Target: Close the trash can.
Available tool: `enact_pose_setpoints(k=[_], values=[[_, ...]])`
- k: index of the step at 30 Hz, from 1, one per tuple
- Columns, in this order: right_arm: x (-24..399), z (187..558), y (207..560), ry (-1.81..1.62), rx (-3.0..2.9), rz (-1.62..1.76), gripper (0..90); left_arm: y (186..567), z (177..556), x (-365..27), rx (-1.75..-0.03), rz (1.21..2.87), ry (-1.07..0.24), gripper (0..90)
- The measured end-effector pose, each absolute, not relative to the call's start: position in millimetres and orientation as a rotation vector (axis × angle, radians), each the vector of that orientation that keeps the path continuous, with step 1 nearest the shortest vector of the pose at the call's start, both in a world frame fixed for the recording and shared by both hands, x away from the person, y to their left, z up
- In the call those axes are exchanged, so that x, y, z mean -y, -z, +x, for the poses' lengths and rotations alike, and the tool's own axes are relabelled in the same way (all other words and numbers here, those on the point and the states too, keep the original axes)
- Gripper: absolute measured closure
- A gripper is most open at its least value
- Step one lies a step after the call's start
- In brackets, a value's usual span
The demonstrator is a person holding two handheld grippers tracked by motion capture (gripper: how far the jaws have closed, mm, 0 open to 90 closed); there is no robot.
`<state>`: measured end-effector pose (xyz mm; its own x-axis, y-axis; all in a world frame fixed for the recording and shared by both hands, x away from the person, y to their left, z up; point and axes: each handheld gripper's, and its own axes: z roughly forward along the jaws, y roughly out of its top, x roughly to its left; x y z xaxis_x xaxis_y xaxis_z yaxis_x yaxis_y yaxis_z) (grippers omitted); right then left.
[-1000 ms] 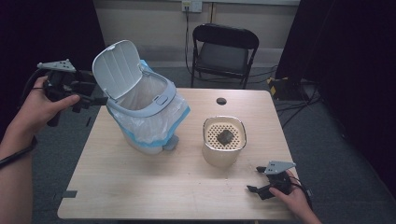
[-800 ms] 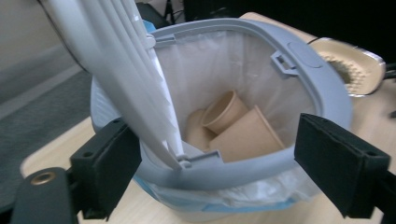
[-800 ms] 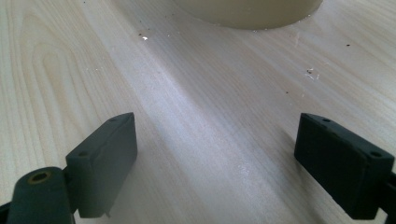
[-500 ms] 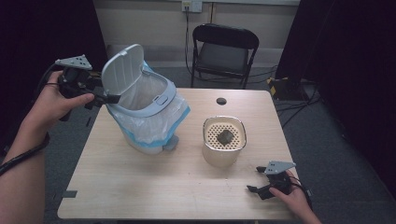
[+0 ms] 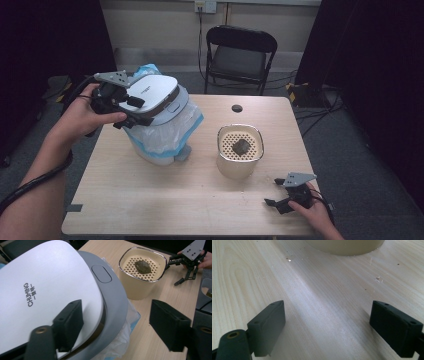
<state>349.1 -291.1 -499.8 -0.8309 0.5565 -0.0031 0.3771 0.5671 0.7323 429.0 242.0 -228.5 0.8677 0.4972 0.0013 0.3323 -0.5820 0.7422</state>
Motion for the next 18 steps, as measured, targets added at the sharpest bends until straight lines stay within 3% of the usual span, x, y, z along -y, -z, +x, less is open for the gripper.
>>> enact_pose_setpoints(k=[6, 18], values=[[291, 349, 500, -1.117, -2.567, 0.778, 12.7, 237, 438, -242, -0.684, 2.232, -0.237, 55.0], [291, 349, 500, -1.117, -2.567, 0.78, 12.7, 239, 450, -230, -0.736, 2.22, -0.296, 60.5]])
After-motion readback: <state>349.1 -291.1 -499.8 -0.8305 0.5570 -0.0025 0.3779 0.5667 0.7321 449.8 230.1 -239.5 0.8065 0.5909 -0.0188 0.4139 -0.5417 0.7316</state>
